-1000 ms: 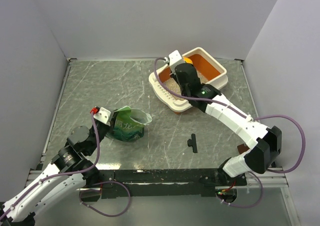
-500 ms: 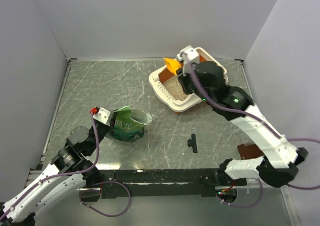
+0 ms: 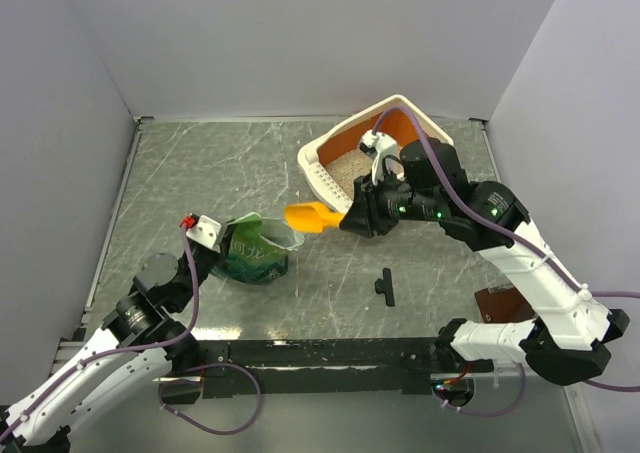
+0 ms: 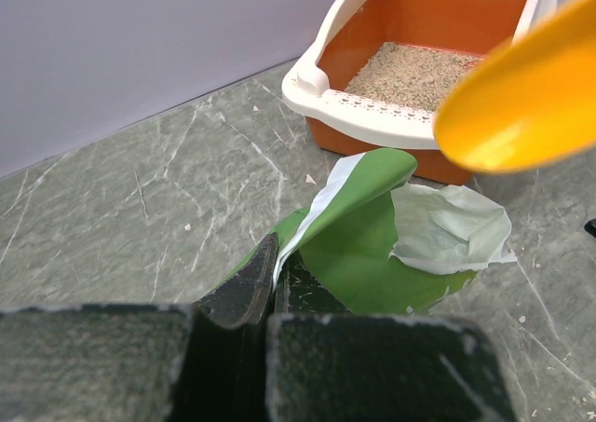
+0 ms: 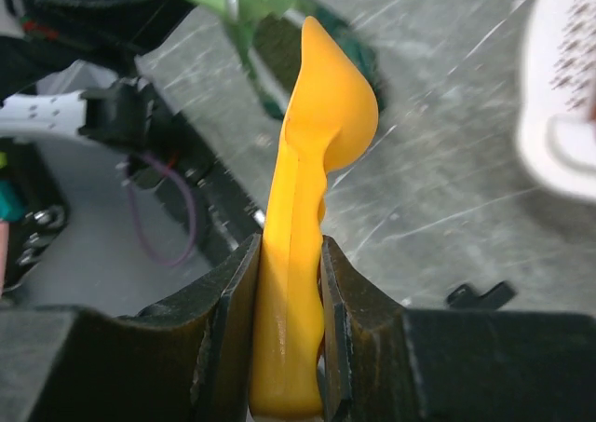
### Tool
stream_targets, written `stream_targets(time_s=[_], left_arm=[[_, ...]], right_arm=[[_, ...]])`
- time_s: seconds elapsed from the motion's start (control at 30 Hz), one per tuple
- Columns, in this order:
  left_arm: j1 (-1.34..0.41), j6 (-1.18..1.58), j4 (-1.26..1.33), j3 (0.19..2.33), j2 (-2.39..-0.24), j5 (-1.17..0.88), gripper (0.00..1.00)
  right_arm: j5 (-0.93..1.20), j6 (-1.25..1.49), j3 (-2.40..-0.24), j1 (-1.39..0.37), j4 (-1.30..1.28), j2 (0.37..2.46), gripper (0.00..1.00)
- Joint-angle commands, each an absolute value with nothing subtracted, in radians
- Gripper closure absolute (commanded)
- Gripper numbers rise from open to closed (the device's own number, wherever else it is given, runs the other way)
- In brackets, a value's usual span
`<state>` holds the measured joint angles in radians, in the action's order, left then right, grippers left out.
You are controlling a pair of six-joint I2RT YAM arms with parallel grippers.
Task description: Fill the litter box with clean litter
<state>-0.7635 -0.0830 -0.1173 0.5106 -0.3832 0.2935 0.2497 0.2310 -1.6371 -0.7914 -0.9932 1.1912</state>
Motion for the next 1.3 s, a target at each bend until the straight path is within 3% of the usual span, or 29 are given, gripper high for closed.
stream_targets(time_s=[0.0, 0.23, 0.77, 1.27], left_arm=[[-0.765, -0.064, -0.063, 0.546, -0.377, 0.29, 0.99], [-0.765, -0.061, -0.064, 0.548, -0.377, 0.279, 0.99], [-0.767, -0.051, -0.057, 0.548, -0.385, 0.21, 0.99], [-0.769, -0.021, -0.083, 0.574, -0.48, 0.186, 0.99]], right_arm=[[0.388, 0.333, -1.583, -0.785, -0.983, 1.146, 1.0], [0.399, 0.354, -1.511, -0.785, -0.887, 1.212, 1.0], [0.534, 0.347, -1.629, -0.769, -0.831, 1.555, 1.0], [0.42, 0.34, -1.786, -0.769, -1.048, 1.833, 1.0]])
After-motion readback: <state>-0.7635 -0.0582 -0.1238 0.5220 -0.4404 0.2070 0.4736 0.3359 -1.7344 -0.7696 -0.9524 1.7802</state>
